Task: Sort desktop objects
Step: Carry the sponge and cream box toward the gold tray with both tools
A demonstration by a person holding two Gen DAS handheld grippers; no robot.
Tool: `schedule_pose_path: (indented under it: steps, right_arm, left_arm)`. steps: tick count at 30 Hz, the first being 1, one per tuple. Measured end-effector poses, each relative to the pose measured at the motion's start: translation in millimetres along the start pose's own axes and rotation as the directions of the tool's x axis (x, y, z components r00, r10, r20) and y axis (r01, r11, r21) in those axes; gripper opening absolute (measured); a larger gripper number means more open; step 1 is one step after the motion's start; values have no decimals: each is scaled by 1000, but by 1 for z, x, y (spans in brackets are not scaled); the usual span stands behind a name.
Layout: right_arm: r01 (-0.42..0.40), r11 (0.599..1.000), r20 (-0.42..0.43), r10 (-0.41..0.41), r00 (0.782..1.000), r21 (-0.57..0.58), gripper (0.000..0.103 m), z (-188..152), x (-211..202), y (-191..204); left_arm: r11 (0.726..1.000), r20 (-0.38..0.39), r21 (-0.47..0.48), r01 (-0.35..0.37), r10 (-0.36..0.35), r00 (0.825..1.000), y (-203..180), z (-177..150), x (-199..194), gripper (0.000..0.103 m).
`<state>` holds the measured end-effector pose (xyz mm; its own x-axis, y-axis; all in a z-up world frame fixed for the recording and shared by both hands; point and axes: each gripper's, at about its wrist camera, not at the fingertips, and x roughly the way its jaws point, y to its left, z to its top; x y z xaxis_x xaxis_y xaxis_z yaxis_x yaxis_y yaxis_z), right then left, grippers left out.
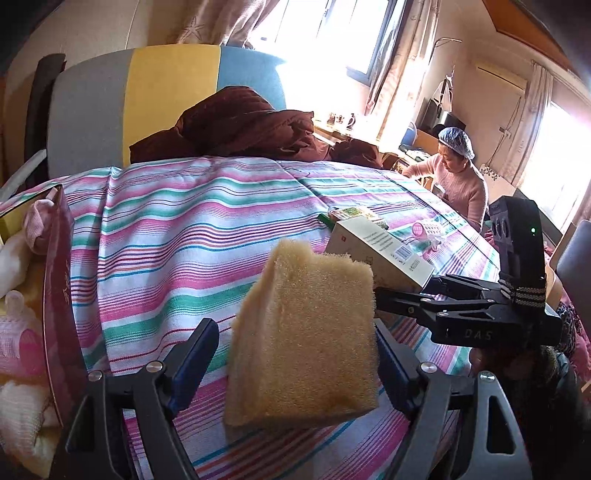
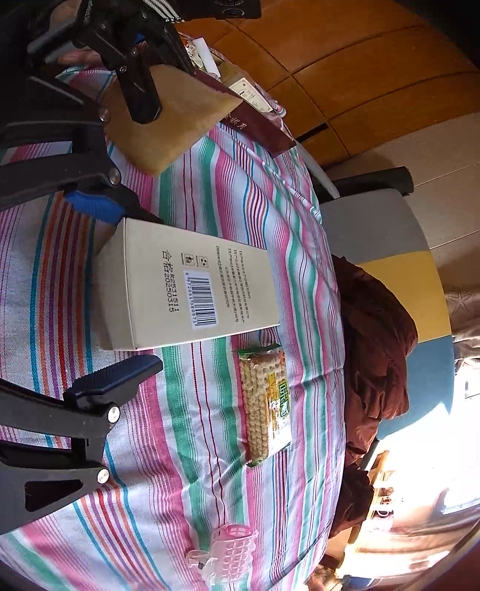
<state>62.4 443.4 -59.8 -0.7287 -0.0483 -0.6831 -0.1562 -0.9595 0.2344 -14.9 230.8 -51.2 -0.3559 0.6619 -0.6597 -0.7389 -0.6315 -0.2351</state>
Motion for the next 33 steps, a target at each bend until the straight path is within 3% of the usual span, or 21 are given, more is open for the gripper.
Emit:
schedule_pose_path:
  steps: [6,8,11,14,19,26,33]
  right_arm:
    - [29,1000,40,-28,999,-7,65,1,-3,5]
    - [58,998,38,-57,998,-25,52,0,-1,8]
    - [83,995,41,-81,996,-51,52,-2,-1,13]
    - [80,995,38,-78,996,-57,51,-3,-2,18]
    - [48,997,44,-45,998,-55,51,-2,-3,28]
    - [-3,998,54,6,999,-64,51,8,-1,50]
    - [-90,986,61,99,993,-139,51,30,6,100]
  left_arm:
    - [1000,7,11,-16,16,1000,-1,1,2,82]
    - [1000,14,20,-16,16,1000,-2,0,1,74]
    - [999,29,42,-18,17,999,-7,-1,-1,63]
    - [998,34,57,-20,18,999,-11,-1,-4,61]
    - [1000,51,25,-12,11,999,-6,-3,-15,61]
    - [1000,141,-13,-11,13,990,5,4,-58,61]
    - [986,225,-146,-83,115,968,60,8,-110,61]
